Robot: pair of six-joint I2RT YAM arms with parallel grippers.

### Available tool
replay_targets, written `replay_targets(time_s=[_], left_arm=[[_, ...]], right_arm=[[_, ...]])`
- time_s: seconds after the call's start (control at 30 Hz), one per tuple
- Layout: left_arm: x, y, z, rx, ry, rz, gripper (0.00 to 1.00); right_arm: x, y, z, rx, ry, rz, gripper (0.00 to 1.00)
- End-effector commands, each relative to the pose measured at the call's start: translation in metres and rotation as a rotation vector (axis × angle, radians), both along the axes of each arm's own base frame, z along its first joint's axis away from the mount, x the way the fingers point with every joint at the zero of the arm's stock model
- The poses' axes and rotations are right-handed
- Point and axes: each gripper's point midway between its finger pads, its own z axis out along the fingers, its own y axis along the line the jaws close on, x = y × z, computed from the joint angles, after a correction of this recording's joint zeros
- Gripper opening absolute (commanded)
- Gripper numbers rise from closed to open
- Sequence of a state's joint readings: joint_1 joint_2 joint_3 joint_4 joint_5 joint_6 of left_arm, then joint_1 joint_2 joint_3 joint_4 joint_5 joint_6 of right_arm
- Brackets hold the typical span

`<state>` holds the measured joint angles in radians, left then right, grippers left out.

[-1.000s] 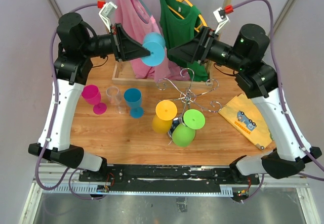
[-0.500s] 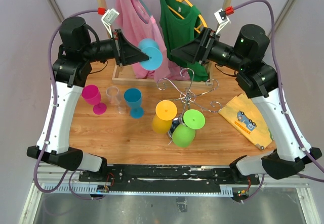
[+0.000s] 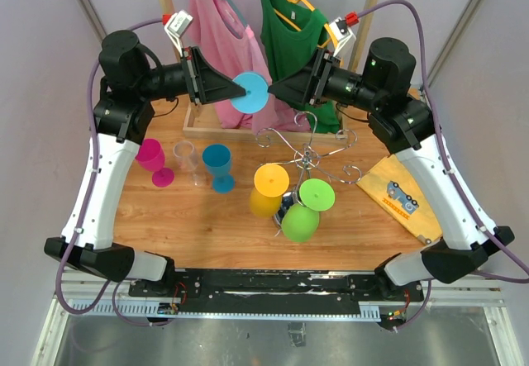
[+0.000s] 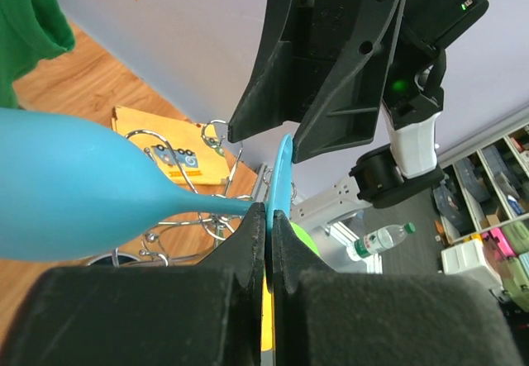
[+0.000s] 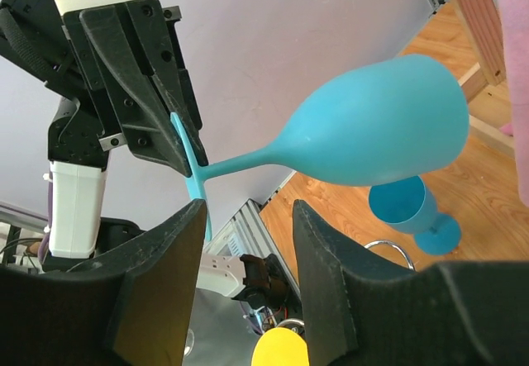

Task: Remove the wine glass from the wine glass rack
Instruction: Place the wine glass at the center of the board.

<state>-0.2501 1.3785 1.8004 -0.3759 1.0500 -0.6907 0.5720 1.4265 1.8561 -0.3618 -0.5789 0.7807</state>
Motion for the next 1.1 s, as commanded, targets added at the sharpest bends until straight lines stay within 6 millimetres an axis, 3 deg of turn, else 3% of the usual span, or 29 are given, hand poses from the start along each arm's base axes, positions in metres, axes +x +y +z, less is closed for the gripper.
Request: replay_targets(time_s=[0.0, 0.8, 1.07], left_arm=[[-0.013, -0.002, 0.011, -0.029, -0.036, -0.048, 0.00], [-0.005, -0.003, 0.001, -0.008, -0.043, -0.039, 0.00], [-0.005, -0.003, 0.005, -0.019, -0.045, -0.044, 0.00]], right_arm=[[-0.016, 0.009, 0.021, 0.041, -0.058, 0.051, 0.47], [-0.027, 0.017, 0.025, 0.089, -0.068, 0.124, 0.48], [-0.023, 0.025, 0.013, 0.081, -0.038, 0.147, 0.48]])
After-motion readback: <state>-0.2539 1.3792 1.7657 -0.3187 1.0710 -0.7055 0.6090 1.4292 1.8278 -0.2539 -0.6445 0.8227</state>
